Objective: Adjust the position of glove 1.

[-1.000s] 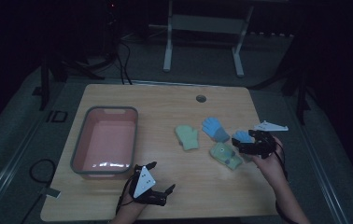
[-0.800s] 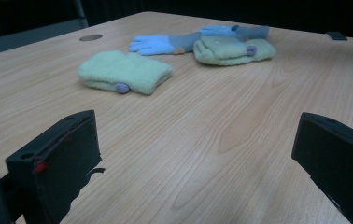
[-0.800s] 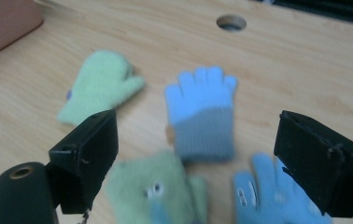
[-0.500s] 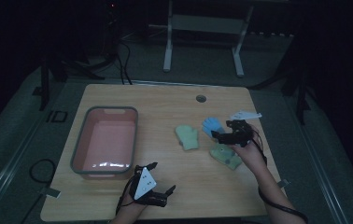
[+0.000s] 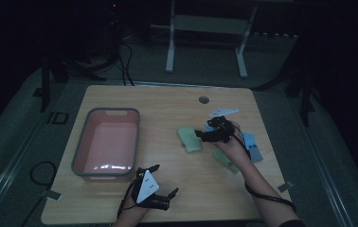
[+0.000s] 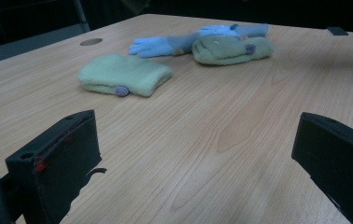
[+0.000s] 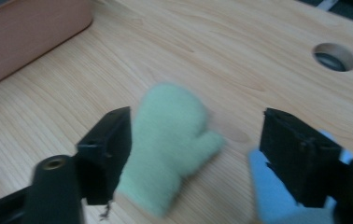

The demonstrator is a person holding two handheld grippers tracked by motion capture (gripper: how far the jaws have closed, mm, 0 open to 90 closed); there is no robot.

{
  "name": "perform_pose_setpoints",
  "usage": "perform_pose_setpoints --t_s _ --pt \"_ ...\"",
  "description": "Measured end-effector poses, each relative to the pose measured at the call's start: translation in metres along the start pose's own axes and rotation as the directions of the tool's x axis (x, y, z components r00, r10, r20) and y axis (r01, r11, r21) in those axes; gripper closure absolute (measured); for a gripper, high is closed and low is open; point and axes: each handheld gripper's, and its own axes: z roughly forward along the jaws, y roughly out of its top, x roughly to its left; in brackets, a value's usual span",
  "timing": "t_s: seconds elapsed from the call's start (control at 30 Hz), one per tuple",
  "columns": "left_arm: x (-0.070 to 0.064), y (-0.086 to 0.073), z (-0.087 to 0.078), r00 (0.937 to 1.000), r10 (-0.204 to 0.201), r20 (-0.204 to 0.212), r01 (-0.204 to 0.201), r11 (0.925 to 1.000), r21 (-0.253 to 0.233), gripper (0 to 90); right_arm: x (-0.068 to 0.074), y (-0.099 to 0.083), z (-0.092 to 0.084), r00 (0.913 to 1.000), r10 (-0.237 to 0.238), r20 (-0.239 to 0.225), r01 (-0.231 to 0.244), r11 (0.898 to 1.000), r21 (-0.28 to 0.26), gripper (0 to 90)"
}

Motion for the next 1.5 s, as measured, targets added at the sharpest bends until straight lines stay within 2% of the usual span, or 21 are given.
perform_pose_setpoints --t_s 0.03,0.17,0.27,0.37,0.57,0.8,0.9,0.93,1.03,1.17,1.2,1.23,1.27,1.3,1.43,1.47,1.5 --pt "0.0 0.0 0.0 1.0 0.0 -0.001 0.0 1.0 0.001 1.1 0.002 0.001 0.004 1.0 0.006 -0.003 -0.006 1.0 0.005 28.7" --pt "0.0 0.0 0.0 1.0 -0.001 -0.001 0.001 1.0 0.0 1.2 0.009 0.003 0.016 1.0 0.007 0.002 -0.007 1.0 0.018 39.9" --pt "0.0 0.0 -0.001 1.0 -0.004 0.001 0.004 1.0 0.001 1.2 0.013 0.004 0.027 0.9999 -0.014 0.01 0.013 0.999 0.038 45.6" --pt "0.0 0.0 -0.001 1.0 -0.003 0.002 0.003 1.0 0.001 1.2 0.017 0.004 0.036 0.9993 -0.037 -0.009 0.037 0.998 0.041 51.0" --pt "0.0 0.0 -0.001 1.0 -0.007 0.007 0.007 1.0 0.0 1.2 0.019 0.004 0.057 0.9982 -0.059 0.001 0.059 0.995 0.075 52.7" --pt "0.001 0.0 0.0 0.9999 -0.011 0.012 0.011 0.9999 -0.002 1.2 0.012 -0.003 0.081 0.9965 -0.082 0.016 0.079 0.99 0.12 51.0" --pt "0.001 0.0 0.0 0.9999 -0.012 0.012 0.013 0.9999 -0.003 1.2 0.012 -0.005 0.083 0.995 -0.097 0.023 0.093 0.989 0.119 51.6" --pt "0.001 0.0 0.0 0.9999 -0.013 0.011 0.013 0.9999 -0.004 1.2 0.014 -0.007 0.084 0.9917 -0.124 0.034 0.119 0.985 0.124 52.3" --pt "0.001 0.0 0.0 0.9999 -0.013 0.009 0.013 0.9999 -0.003 1.2 0.014 -0.009 0.084 0.9913 -0.126 0.038 0.121 0.986 0.115 54.2" --pt "0.001 0.0 -0.001 0.9998 -0.019 0.0 0.019 0.9998 0.001 1.2 0.015 -0.011 0.085 0.9933 -0.099 0.059 0.093 0.991 0.096 66.2" --pt "0.002 0.0 -0.001 0.9998 -0.02 -0.002 0.02 0.9998 0.002 1.2 0.015 -0.011 0.085 0.9933 -0.099 0.059 0.093 0.991 0.096 66.2" --pt "0.002 0.0 -0.001 0.9997 -0.023 -0.002 0.023 0.9997 0.001 1.2 0.017 -0.012 0.084 0.9949 -0.073 0.07 0.067 0.994 0.083 74.3" --pt "0.002 -0.001 -0.001 0.9997 -0.025 -0.003 0.025 0.9997 0.0 1.2 0.017 -0.012 0.084 0.9949 -0.073 0.07 0.067 0.994 0.083 74.3" --pt "0.002 -0.001 -0.001 0.9996 -0.026 -0.009 0.026 0.9997 0.001 1.2 0.017 -0.013 0.083 0.9972 -0.025 0.07 0.02 0.997 0.075 82.4" --pt "0.003 -0.001 -0.002 0.9996 -0.027 -0.008 0.027 0.9996 -0.001 1.2 0.018 -0.012 0.081 0.9973 0.023 0.069 -0.028 0.997 0.072 84.3" --pt "0.002 -0.001 -0.001 0.9995 -0.027 -0.012 0.028 0.9996 0.001 1.2 0.023 -0.009 0.074 0.9969 0.046 0.064 -0.05 0.997 0.06 85.0" --pt "0.003 -0.001 -0.001 0.9995 -0.028 -0.012 0.028 0.9996 0.002 1.2 0.025 -0.008 0.069 0.9968 0.047 0.064 -0.05 0.997 0.053 85.1"
